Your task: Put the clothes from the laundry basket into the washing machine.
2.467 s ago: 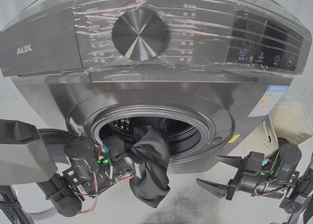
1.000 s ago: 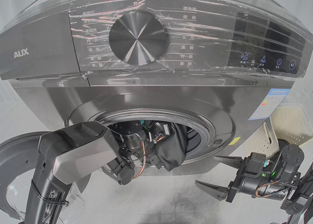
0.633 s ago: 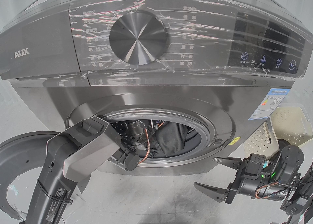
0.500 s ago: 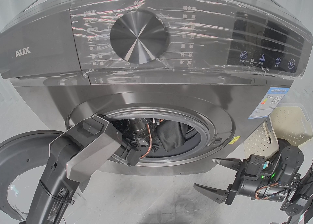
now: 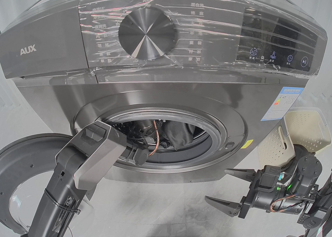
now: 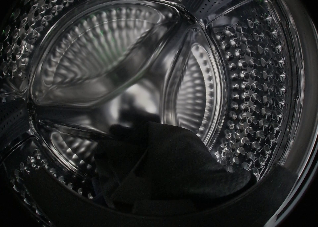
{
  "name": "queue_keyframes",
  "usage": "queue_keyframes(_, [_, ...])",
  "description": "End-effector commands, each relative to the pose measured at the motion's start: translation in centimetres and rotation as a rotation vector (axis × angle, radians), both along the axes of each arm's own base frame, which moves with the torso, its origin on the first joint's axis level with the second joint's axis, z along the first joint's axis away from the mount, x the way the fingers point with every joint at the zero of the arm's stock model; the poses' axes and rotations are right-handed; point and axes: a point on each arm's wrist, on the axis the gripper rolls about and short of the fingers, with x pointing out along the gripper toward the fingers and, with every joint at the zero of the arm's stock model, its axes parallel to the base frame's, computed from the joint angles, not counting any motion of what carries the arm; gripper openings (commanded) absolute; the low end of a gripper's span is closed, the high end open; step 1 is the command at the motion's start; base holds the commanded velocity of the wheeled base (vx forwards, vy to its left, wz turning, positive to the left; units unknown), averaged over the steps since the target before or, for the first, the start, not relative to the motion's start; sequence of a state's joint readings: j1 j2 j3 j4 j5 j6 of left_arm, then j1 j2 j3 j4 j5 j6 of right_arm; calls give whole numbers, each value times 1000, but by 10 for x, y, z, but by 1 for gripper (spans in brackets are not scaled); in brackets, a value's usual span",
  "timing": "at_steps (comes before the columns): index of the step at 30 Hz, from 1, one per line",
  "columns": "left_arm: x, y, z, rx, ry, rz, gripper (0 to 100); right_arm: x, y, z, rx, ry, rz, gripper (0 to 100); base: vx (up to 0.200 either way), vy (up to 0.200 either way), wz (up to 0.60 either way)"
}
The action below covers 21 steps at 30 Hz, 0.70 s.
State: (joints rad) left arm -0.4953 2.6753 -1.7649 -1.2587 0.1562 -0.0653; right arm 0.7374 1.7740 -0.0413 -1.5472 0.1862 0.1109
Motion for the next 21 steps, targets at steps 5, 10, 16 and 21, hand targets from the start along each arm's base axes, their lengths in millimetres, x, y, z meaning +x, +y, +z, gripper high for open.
queue_keyframes(5, [-10,-3,3,4,26,-13,100,1,0,0,-2,-6,-34,100,0,0,0])
queue_keyframes(10, [-51,-2,7,82,149,-62,100,4,-1,1,-16,-26,-173,100,0,0,0])
queue_keyframes(16, [-80,-9,-6,136,217,-111,100,2,4,-2,-18,-10,-311,100,0,0,0])
queue_keyframes(21, [-76,-4,-12,153,239,-86,100,-4,11,-2,9,16,-306,100,0,0,0])
